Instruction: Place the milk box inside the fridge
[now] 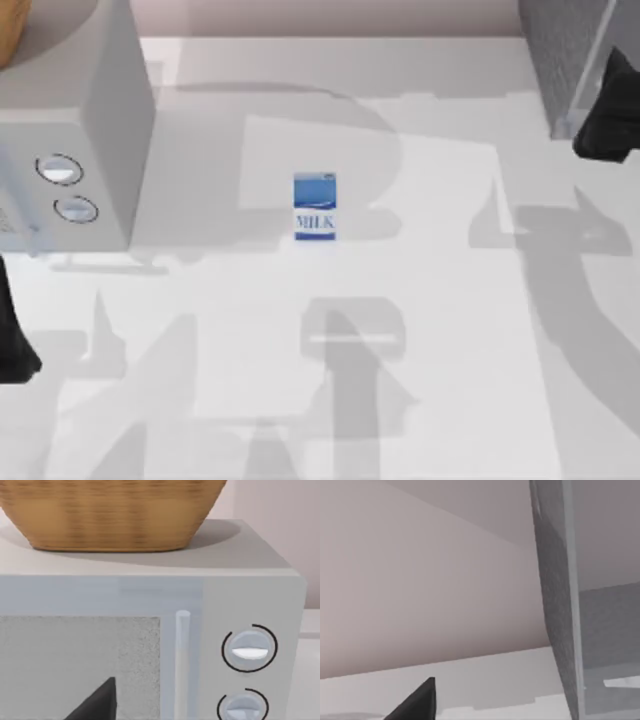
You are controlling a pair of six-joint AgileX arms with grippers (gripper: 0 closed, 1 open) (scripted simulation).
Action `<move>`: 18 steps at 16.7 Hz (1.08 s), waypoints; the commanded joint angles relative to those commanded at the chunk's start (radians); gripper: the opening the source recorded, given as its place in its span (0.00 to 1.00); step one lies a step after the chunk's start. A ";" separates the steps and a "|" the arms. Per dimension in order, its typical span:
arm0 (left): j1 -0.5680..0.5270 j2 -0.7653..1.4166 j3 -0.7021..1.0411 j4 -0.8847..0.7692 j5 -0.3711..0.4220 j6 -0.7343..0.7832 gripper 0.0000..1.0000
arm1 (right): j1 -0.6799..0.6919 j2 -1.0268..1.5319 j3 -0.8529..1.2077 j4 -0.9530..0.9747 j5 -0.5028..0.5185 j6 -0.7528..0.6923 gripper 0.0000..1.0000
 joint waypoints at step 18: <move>0.000 0.000 0.000 0.000 0.000 0.000 1.00 | 0.318 0.841 0.388 0.308 0.355 0.088 1.00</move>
